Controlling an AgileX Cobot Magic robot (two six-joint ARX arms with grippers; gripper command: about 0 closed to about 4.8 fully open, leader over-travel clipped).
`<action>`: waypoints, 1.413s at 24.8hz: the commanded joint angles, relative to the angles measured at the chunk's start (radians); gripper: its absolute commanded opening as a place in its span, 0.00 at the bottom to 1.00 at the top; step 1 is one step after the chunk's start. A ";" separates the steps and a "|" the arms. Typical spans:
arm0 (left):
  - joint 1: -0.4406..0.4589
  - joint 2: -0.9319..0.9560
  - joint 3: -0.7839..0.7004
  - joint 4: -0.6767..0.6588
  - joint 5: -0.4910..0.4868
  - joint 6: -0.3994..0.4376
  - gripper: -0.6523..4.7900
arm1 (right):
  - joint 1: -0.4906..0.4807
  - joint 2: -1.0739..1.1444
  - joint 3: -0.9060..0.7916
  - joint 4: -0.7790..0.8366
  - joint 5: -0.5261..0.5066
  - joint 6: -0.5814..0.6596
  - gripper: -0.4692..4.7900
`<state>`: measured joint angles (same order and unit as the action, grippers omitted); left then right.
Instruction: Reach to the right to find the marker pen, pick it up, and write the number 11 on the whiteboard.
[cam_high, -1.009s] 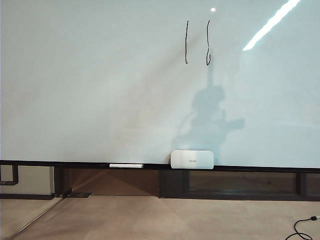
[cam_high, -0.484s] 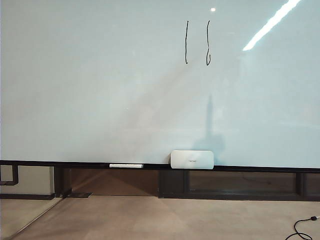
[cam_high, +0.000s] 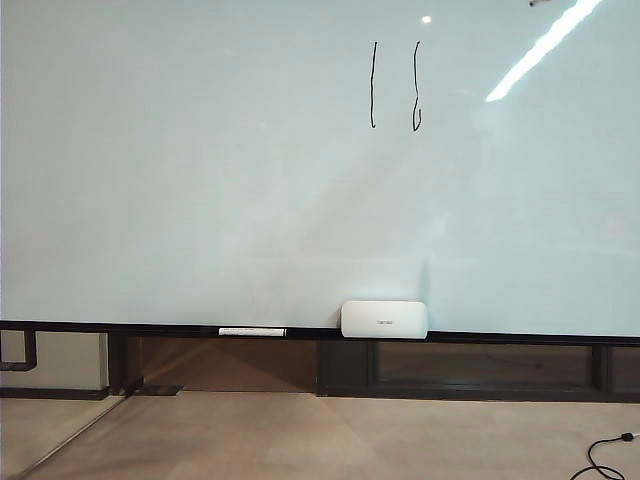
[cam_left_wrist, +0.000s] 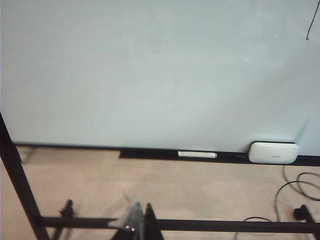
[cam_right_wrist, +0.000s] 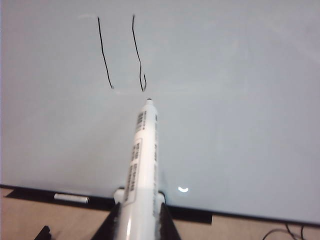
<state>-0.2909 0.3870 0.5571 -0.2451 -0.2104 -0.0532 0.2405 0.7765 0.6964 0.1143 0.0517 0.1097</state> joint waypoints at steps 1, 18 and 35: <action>-0.001 -0.034 -0.069 0.043 -0.014 -0.052 0.11 | 0.001 -0.048 -0.052 0.024 0.014 0.043 0.09; -0.001 -0.063 -0.259 0.246 0.000 -0.051 0.11 | 0.117 -0.301 -0.348 0.065 0.124 0.056 0.09; -0.002 -0.064 -0.427 0.433 0.186 0.005 0.11 | 0.204 -0.478 -0.497 0.069 0.158 0.021 0.09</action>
<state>-0.2916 0.3244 0.1375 0.1444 -0.0277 -0.0563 0.4431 0.3157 0.2077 0.1665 0.2070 0.1337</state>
